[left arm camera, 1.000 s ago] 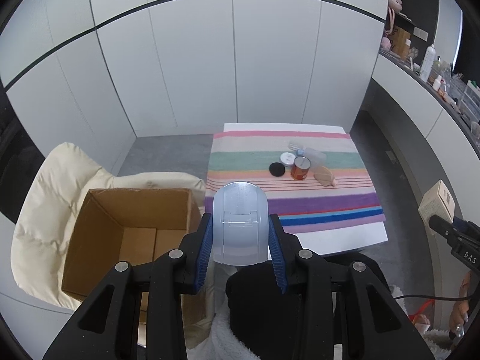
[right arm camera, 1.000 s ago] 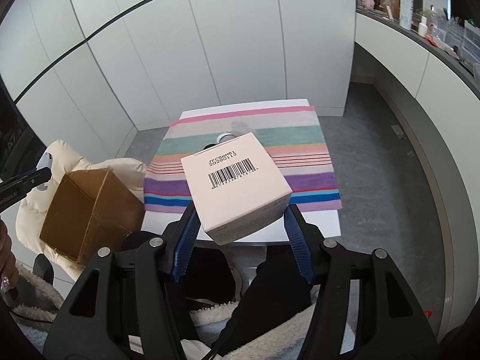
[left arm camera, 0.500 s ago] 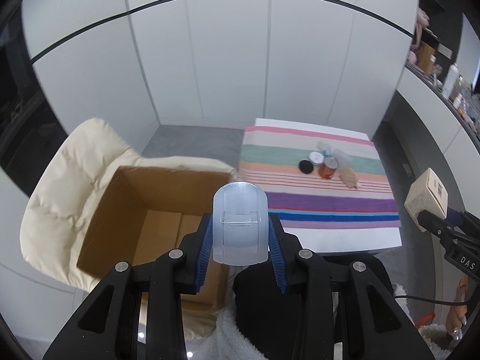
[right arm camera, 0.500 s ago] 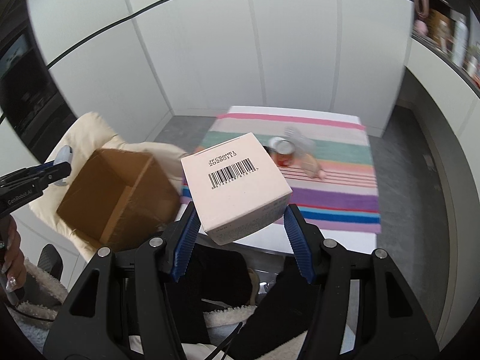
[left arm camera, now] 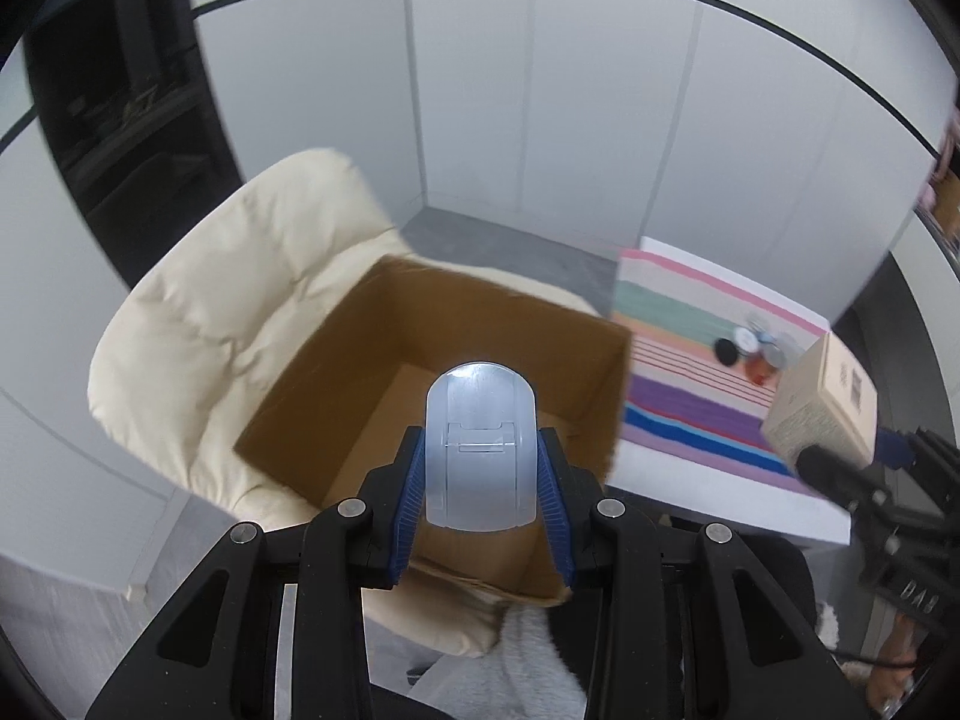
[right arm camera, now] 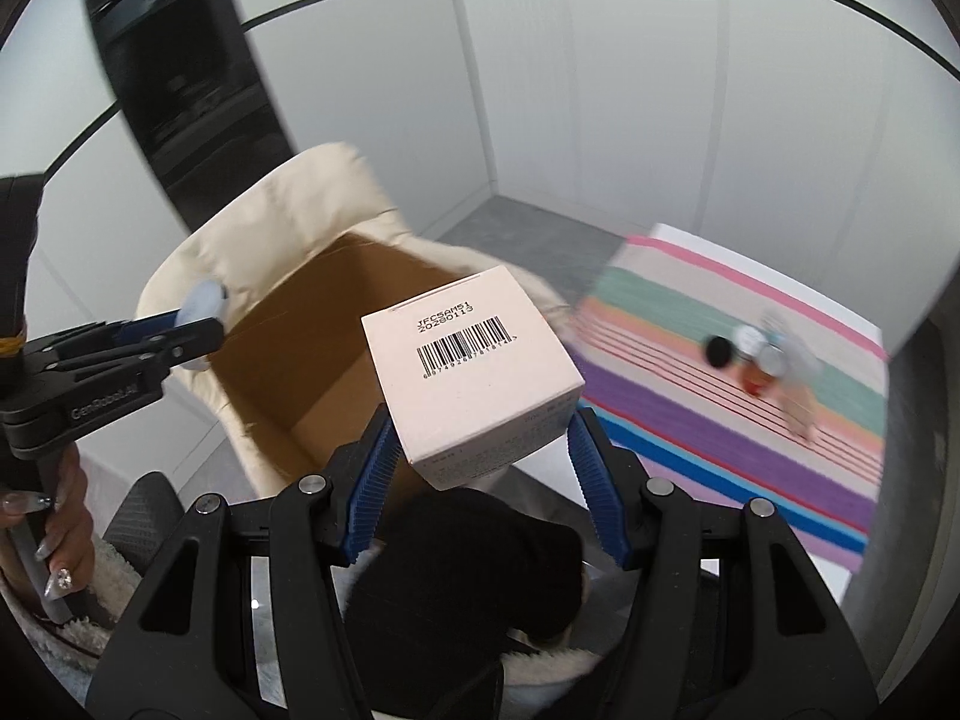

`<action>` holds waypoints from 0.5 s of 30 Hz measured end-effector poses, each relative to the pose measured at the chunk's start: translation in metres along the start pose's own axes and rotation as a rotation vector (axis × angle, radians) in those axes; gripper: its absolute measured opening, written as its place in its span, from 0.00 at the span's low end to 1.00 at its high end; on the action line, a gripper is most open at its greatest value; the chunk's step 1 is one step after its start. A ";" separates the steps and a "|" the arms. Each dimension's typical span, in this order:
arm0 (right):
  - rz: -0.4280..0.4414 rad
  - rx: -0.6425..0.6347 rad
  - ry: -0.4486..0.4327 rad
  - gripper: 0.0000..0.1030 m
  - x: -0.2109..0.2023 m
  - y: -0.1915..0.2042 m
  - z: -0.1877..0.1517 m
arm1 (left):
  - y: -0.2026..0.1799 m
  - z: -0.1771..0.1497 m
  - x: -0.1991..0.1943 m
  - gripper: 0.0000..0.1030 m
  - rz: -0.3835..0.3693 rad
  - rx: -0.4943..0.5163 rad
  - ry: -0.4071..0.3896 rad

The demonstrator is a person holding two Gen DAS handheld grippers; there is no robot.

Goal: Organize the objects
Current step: 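Open both tools over the cardboard box, dropping the white box and clear case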

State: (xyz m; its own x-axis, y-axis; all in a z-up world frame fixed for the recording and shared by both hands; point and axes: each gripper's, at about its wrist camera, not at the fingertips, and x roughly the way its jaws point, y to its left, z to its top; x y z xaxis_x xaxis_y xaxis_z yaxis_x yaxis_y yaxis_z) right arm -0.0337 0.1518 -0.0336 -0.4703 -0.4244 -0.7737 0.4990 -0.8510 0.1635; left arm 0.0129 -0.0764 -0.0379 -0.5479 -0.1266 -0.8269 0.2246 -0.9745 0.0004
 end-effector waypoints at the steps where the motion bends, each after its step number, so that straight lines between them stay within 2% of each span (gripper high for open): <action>1: 0.010 -0.017 0.011 0.58 0.007 0.009 0.002 | 0.005 0.001 0.004 0.36 0.004 -0.011 0.003; 6: 0.042 -0.068 0.053 0.58 0.038 0.043 0.009 | 0.023 0.012 0.031 0.36 0.044 -0.039 0.018; 10: 0.018 -0.090 0.068 0.58 0.063 0.061 0.018 | 0.038 0.019 0.064 0.36 0.102 -0.062 0.049; 15: 0.000 -0.106 0.106 0.58 0.105 0.070 0.032 | 0.051 0.022 0.094 0.36 0.124 -0.090 0.086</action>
State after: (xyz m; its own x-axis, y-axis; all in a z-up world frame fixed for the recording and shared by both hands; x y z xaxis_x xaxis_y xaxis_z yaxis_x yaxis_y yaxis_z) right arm -0.0710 0.0375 -0.0836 -0.3932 -0.3849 -0.8350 0.5758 -0.8111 0.1028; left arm -0.0449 -0.1420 -0.1031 -0.4411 -0.2249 -0.8688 0.3594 -0.9313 0.0585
